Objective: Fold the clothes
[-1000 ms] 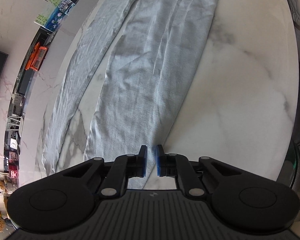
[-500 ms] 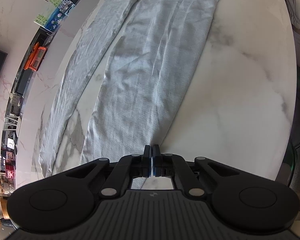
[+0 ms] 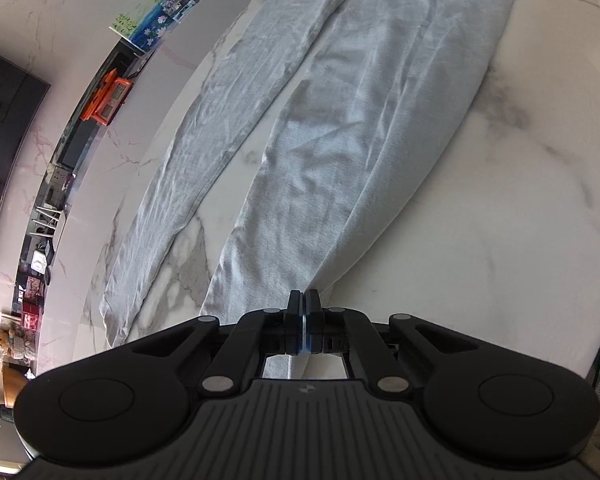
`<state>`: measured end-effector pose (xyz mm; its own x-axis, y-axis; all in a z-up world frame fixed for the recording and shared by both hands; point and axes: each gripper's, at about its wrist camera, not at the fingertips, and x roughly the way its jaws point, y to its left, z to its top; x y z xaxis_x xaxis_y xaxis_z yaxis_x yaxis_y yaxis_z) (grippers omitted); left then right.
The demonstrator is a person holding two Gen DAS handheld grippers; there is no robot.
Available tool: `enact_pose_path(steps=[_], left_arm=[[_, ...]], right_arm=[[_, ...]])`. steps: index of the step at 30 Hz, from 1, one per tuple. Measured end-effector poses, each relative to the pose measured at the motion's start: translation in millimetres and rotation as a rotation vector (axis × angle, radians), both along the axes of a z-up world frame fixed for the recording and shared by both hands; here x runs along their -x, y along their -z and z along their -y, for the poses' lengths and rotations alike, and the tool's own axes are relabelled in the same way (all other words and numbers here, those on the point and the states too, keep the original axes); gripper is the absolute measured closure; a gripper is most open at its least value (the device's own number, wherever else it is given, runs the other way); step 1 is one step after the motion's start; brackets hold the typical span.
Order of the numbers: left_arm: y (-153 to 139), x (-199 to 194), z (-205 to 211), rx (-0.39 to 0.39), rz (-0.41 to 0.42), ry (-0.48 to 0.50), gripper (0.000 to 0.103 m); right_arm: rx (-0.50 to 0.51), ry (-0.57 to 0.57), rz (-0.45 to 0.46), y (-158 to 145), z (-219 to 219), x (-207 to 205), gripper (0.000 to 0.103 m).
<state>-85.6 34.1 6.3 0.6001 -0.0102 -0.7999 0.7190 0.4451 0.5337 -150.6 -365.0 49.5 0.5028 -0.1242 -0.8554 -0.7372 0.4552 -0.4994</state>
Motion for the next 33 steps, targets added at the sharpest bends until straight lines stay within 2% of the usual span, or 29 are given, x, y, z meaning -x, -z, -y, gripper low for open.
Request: enact_pose_path(steps=[7,8,10,11,19,22,26,33], left_arm=[[2.3,0.2,-0.1,-0.012,-0.019,0.015,0.096],[0.6,2.4,-1.8,-0.010,-0.025,0.023,0.093],[-0.6,5.8,-5.1,-0.014,-0.033,0.032,0.076],[0.4,7.4,-6.5,-0.026,-0.037,0.038,0.074],[10.0,14.1,-10.1,-0.082,-0.022,0.073,0.074],[17.7,19.9,-5.9,-0.150,0.027,0.140,0.076],[26.1,27.8,-3.1,-0.231,0.046,0.212,0.079],[31.3,27.8,-12.5,-0.248,0.046,0.195,0.080]], right_arm=[[0.002,-0.022,-0.007,0.3,-5.3,3.3,0.103],[0.001,-0.020,-0.007,-0.2,-4.2,3.6,0.103],[0.000,-0.013,-0.007,-0.5,-1.1,4.3,0.103],[0.000,-0.009,-0.008,-0.4,0.8,4.7,0.102],[0.026,0.006,-0.023,3.2,14.3,12.7,0.102],[0.032,0.014,-0.027,3.5,19.2,14.5,0.102],[0.042,0.010,-0.038,3.2,23.9,19.6,0.102],[0.055,-0.017,-0.080,6.9,32.8,30.5,0.102]])
